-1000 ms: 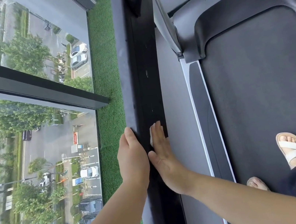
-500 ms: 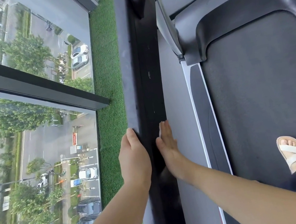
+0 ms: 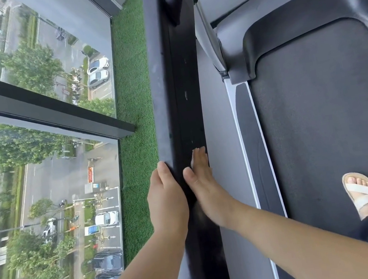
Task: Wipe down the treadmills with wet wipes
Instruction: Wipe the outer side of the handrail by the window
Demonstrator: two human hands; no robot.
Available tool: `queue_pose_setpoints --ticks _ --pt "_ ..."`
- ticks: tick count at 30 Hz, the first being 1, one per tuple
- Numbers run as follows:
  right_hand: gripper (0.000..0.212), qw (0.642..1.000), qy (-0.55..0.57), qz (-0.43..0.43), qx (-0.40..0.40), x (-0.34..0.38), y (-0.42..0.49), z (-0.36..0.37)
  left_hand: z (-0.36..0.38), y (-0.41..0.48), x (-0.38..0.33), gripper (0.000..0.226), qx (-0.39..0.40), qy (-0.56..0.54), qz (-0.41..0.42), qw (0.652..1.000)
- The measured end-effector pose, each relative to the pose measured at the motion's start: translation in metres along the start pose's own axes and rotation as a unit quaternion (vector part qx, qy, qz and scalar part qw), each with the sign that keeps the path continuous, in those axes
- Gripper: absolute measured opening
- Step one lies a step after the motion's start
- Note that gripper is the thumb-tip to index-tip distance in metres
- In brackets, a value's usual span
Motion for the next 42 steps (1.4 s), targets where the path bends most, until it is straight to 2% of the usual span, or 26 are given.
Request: queue_pose_setpoints --ticks 3,8,13,17,19,23,27,29,33,38,42 --pt "0.080 0.999 -0.015 -0.039 0.015 0.000 -0.004 0.002 0.000 -0.001 0.000 0.043 0.002 0.005 0.001 1.000" --pt "0.068 0.997 0.042 0.057 -0.012 0.003 0.014 -0.010 0.001 -0.002 -0.005 0.046 -0.012 0.041 0.012 0.999" --pt "0.078 0.999 -0.025 -0.032 0.033 0.002 0.004 -0.006 -0.001 -0.005 -0.010 0.048 -0.003 0.094 0.021 0.995" --pt "0.066 0.999 0.018 0.037 -0.010 -0.010 0.013 -0.009 -0.004 0.006 -0.025 0.039 0.016 0.159 -0.005 0.987" --pt "0.068 1.000 0.018 0.022 0.004 -0.004 0.008 -0.003 -0.003 0.013 -0.042 0.039 0.010 0.142 0.005 0.990" --pt "0.073 0.996 -0.041 -0.051 0.060 -0.002 -0.010 -0.003 0.015 0.022 -0.073 0.049 0.019 0.133 0.097 0.986" --pt "0.065 0.999 0.020 0.023 0.022 -0.011 0.011 -0.012 0.024 0.028 -0.074 0.048 -0.022 0.162 0.136 0.977" --pt "0.068 0.999 0.025 0.016 0.018 -0.005 0.013 -0.008 0.024 0.027 -0.072 0.047 -0.029 0.156 0.143 0.977" --pt "0.068 0.996 -0.025 -0.072 0.047 0.002 0.004 -0.006 0.025 0.029 -0.072 0.047 -0.032 0.149 0.139 0.978" --pt "0.059 1.000 0.021 0.009 0.005 -0.004 0.024 -0.016 0.025 0.030 -0.071 0.047 -0.028 0.139 0.141 0.980" --pt "0.064 0.998 0.011 -0.057 0.030 0.011 0.012 -0.008 0.025 0.033 -0.070 0.047 -0.027 0.136 0.138 0.981"
Point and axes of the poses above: each hand's wrist, its own y-axis towards the middle knuckle, its own z-axis out of the palm, x = y × z, the point moved 4 cm from there along y, towards the middle knuckle, and after that the axes turned 10 degrees about -z, right-handed, at the moved point
